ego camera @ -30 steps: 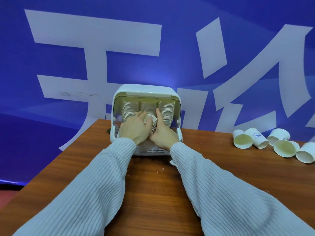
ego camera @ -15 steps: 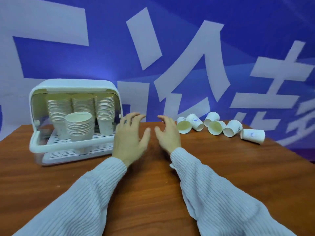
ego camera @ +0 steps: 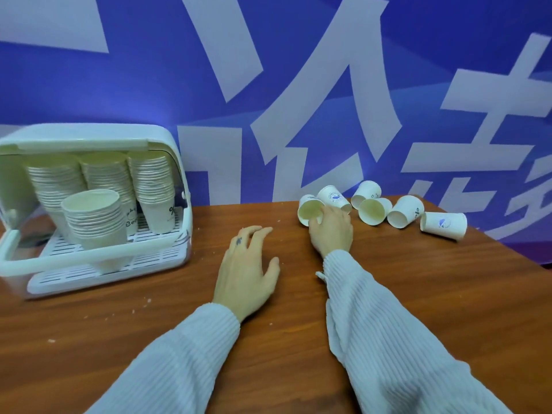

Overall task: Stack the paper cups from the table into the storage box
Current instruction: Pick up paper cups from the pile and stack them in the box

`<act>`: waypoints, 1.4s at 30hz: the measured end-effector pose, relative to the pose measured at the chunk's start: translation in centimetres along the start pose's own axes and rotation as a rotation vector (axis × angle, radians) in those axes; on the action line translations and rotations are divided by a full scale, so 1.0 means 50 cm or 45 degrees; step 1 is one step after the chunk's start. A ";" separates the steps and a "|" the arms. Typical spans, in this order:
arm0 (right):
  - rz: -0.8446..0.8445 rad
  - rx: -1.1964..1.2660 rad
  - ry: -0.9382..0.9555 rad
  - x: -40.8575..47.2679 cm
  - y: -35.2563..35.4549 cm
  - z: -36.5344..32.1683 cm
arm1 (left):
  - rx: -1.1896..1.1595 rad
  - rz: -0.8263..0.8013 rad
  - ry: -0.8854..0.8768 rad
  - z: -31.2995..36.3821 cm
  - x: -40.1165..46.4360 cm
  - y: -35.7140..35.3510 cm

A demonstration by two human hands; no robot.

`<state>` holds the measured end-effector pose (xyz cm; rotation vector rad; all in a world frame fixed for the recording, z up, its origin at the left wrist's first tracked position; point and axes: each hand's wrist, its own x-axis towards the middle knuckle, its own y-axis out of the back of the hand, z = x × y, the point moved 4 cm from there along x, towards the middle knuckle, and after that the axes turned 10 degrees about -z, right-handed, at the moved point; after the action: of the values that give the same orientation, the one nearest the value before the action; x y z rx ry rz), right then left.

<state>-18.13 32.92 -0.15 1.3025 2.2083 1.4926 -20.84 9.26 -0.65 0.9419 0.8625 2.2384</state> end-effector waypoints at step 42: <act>-0.397 0.681 -0.097 -0.078 0.038 -0.039 | -0.453 0.130 0.231 0.007 -0.019 0.073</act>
<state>-15.83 28.98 1.17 1.0342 2.7083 0.7575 -20.88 6.36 1.83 0.6369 0.4724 2.4849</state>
